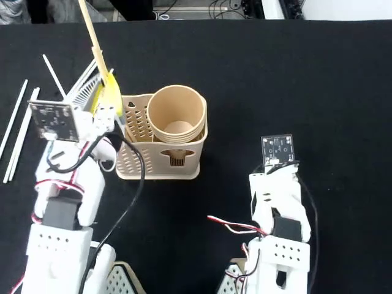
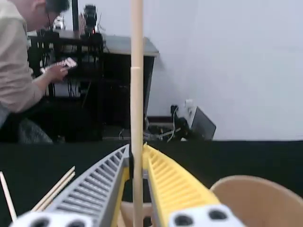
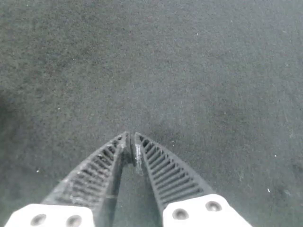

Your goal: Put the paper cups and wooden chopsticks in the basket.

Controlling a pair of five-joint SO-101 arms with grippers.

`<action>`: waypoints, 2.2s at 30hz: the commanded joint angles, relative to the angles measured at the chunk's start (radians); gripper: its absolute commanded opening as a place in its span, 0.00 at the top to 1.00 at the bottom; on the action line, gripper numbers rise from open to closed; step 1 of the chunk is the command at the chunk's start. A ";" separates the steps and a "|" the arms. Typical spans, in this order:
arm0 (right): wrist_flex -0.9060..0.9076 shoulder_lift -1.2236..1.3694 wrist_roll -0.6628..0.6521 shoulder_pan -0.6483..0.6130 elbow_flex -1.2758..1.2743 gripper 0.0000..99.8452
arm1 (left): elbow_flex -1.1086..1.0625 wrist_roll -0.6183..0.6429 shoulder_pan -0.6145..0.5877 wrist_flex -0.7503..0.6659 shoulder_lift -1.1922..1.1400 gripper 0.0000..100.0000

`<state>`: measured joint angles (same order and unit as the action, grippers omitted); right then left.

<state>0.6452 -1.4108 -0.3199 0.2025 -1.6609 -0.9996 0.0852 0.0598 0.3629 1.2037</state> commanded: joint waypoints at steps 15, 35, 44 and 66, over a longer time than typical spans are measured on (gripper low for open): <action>-0.015 -0.015 0.005 0.006 0.007 0.99 | 0.282 0.000 -0.226 0.532 0.255 0.77; -0.014 -0.015 0.005 0.006 0.007 0.99 | 0.846 -0.417 -0.777 0.577 -1.059 0.77; -0.014 -0.015 0.005 0.006 0.007 0.99 | 1.211 -0.451 -0.777 0.585 -1.582 0.77; -0.014 -0.015 0.005 0.006 0.007 0.99 | 2.479 -0.723 -0.710 1.343 -2.526 0.96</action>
<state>0.6452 -1.4108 -0.3199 0.2025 -1.6609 1.2896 -0.5393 -0.6475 1.5505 -1.2359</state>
